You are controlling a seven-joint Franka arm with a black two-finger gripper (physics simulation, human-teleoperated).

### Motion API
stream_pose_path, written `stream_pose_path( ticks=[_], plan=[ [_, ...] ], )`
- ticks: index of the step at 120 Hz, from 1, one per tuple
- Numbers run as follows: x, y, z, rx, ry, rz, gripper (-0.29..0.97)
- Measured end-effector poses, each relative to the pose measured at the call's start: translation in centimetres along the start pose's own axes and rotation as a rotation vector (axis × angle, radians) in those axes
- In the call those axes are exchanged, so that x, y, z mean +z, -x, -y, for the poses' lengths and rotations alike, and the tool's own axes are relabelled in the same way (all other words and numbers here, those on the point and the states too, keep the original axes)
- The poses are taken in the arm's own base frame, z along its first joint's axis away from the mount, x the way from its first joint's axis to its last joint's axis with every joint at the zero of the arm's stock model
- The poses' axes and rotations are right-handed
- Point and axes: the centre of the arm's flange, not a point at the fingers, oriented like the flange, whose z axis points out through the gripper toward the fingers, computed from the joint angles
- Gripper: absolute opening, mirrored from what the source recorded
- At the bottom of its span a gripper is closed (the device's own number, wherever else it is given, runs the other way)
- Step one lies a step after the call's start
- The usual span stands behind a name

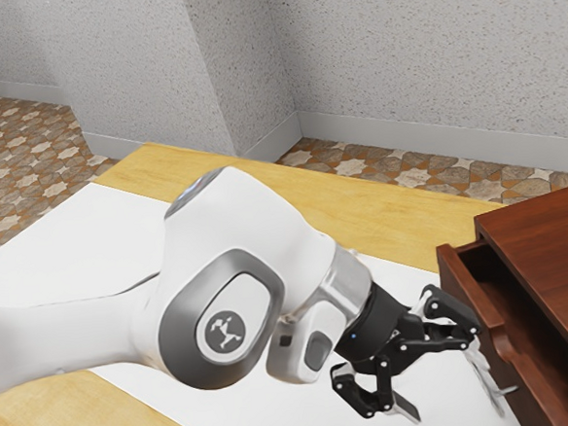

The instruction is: Pull the drawer handle with one arm to open the drawer

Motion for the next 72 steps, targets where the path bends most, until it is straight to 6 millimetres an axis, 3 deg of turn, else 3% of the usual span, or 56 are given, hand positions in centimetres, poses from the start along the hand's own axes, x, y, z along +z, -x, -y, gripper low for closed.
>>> stream_pose_path(
  ticks=[72],
  plan=[
    [-1.8, -0.2, -2.5, -0.002, -0.01, 0.0, 0.66]
  ],
)
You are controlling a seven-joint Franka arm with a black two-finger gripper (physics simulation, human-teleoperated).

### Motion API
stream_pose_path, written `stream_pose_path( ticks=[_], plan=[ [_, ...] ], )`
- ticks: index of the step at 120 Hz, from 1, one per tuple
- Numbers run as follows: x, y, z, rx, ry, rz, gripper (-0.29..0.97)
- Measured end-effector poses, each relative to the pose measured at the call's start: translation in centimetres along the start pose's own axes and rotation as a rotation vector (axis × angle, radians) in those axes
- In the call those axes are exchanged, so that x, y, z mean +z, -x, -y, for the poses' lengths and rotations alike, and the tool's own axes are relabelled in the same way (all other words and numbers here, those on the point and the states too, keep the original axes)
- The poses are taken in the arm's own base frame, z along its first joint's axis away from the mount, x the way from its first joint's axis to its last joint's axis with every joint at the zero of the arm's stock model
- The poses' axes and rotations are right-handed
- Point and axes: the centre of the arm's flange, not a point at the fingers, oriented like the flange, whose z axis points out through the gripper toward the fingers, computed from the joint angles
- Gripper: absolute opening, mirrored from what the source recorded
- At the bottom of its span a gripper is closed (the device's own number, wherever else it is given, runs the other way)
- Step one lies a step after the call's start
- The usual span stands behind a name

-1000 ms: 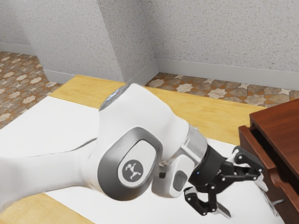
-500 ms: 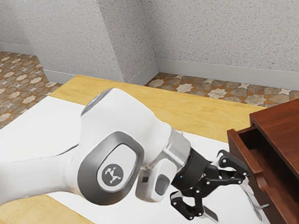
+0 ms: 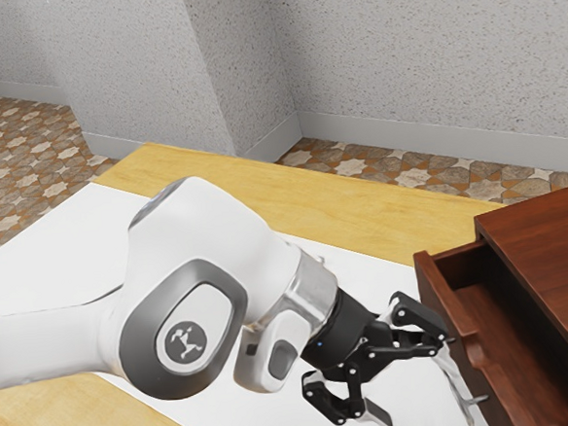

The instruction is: Pull the drawer handle with one arm to open the drawer

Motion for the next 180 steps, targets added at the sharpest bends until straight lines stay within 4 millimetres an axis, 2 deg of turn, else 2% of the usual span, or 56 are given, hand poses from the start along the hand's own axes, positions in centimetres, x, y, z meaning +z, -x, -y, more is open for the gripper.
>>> stream_pose_path(
  ticks=[118, 152, 180],
  plan=[
    [-2.8, -1.1, -3.7, 0.013, -0.027, 0.023, 0.64],
    [-2.5, -1.2, -3.8, 0.018, -0.022, 0.028, 0.67],
    [-2.6, -1.2, -4.7, 0.011, -0.023, 0.027, 0.67]
  ],
)
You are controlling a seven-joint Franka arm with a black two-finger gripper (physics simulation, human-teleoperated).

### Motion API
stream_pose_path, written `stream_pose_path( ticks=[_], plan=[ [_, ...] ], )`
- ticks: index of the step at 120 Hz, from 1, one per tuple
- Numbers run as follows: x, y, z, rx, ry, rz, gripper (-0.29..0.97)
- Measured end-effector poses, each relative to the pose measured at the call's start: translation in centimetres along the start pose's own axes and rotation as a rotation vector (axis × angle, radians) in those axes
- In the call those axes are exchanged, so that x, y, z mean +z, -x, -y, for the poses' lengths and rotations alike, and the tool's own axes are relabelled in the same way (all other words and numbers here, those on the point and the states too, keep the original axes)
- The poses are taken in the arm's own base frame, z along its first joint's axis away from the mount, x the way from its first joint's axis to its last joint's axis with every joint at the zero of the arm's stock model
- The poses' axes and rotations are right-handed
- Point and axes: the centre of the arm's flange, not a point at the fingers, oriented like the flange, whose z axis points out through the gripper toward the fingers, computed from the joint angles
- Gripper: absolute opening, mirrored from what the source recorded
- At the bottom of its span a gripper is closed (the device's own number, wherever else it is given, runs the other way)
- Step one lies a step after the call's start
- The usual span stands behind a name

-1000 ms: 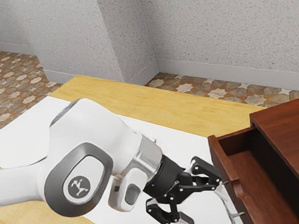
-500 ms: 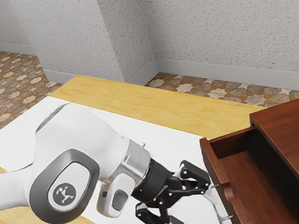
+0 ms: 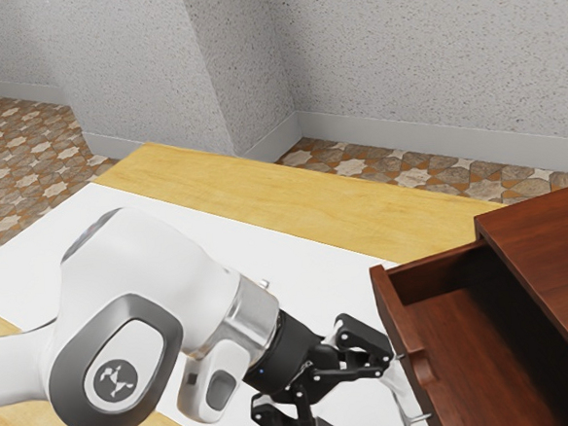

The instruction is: Pull the drawer handle with one arm to open the drawer

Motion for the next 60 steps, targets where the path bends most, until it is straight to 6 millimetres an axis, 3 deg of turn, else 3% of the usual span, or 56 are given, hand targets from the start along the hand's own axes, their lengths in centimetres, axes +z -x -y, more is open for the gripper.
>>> stream_pose_path(
  ticks=[60],
  plan=[
    [-1.7, -0.1, -1.8, -0.004, -0.022, 0.008, 0.64]
  ],
)
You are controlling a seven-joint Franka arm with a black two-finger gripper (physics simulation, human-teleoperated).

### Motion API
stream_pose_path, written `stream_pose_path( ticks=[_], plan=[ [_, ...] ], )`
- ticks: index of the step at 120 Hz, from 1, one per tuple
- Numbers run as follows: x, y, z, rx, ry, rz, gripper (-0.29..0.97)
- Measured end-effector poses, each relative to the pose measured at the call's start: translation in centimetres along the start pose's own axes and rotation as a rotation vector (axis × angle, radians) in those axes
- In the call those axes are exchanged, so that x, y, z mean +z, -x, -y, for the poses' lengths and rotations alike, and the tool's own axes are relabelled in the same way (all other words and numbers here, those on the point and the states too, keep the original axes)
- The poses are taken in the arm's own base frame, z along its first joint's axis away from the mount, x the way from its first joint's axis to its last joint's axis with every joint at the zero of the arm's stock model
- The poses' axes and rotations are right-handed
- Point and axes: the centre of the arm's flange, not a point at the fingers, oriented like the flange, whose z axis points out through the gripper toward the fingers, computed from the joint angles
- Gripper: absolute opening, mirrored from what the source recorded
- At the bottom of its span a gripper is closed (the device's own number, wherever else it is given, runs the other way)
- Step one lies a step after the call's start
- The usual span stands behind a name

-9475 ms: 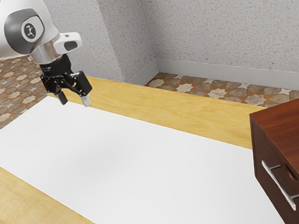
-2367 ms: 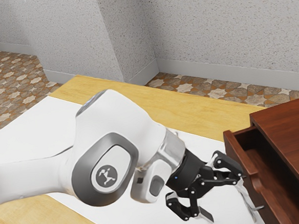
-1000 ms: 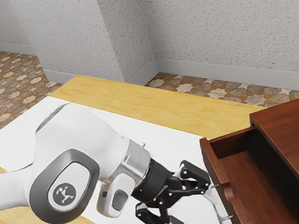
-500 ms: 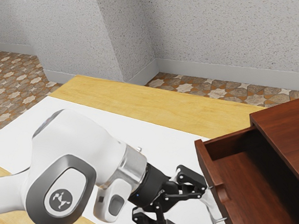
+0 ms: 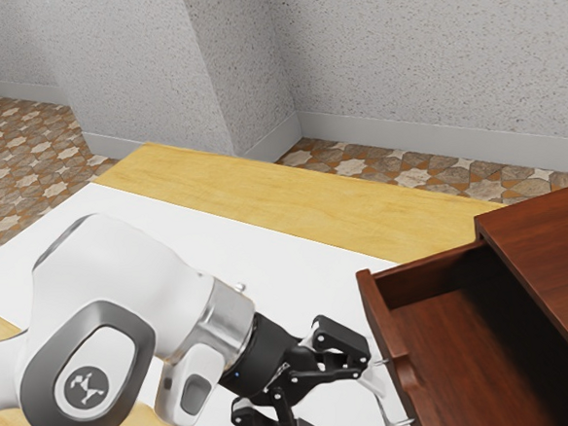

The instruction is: Pull the drawer handle with one arm to open the drawer

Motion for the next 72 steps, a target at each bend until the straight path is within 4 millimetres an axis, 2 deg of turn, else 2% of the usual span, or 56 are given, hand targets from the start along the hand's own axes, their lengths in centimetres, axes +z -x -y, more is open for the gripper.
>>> stream_pose_path(
  ticks=[72],
  plan=[
    [-1.7, -0.2, -2.0, 0.01, 0.001, 0.031, 0.65]
  ],
)
